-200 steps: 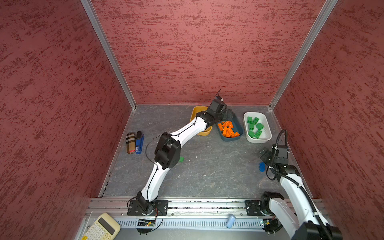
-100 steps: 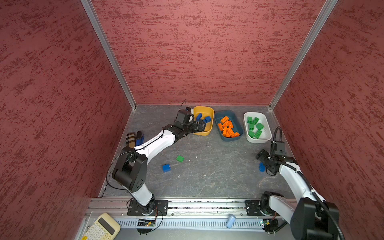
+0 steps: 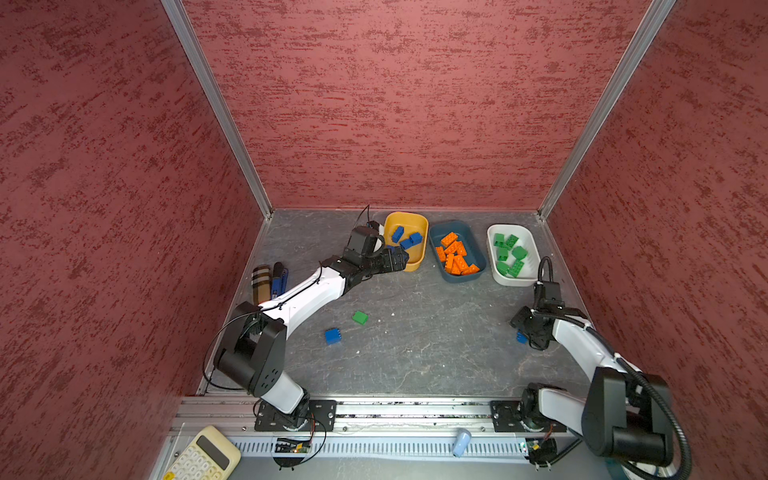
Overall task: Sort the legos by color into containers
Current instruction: 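Grasp the loose blue brick with right while left withdraws, then carry the blue brick into the yellow tub and open the right gripper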
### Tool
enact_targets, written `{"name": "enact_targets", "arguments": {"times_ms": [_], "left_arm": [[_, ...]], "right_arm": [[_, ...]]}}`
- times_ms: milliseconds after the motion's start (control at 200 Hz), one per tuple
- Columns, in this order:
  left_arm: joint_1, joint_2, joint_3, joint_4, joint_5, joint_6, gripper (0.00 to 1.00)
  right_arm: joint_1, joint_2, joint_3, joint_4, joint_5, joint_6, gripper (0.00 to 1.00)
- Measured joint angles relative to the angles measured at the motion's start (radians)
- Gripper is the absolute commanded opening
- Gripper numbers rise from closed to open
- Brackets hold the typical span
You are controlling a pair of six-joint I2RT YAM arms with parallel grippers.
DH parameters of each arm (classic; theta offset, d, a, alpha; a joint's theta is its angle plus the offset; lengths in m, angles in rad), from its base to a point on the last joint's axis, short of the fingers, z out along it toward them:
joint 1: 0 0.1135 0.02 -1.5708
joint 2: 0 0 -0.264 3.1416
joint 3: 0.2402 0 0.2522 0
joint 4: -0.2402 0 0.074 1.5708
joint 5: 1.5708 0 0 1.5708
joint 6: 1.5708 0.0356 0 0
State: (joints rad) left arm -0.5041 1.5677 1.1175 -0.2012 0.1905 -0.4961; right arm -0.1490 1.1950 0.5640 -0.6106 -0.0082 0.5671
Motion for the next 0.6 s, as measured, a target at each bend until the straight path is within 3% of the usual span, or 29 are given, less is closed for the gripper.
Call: {"name": "enact_targets", "arguments": {"times_ms": [190, 326, 601], "left_arm": [[0.0, -0.004, -0.015, 0.002, 0.008, 0.0, 0.99], [0.002, -0.018, -0.032, -0.008, 0.012, 0.0, 1.0], [0.016, -0.038, -0.056, -0.084, -0.019, -0.062, 0.99]], "right_arm": [[0.041, 0.068, 0.009, -0.009, 0.044, 0.005, 0.28], [0.116, 0.109, 0.049, -0.019, 0.093, 0.006, 0.21], [0.393, 0.129, 0.154, 0.023, 0.185, 0.038, 0.19]]}}
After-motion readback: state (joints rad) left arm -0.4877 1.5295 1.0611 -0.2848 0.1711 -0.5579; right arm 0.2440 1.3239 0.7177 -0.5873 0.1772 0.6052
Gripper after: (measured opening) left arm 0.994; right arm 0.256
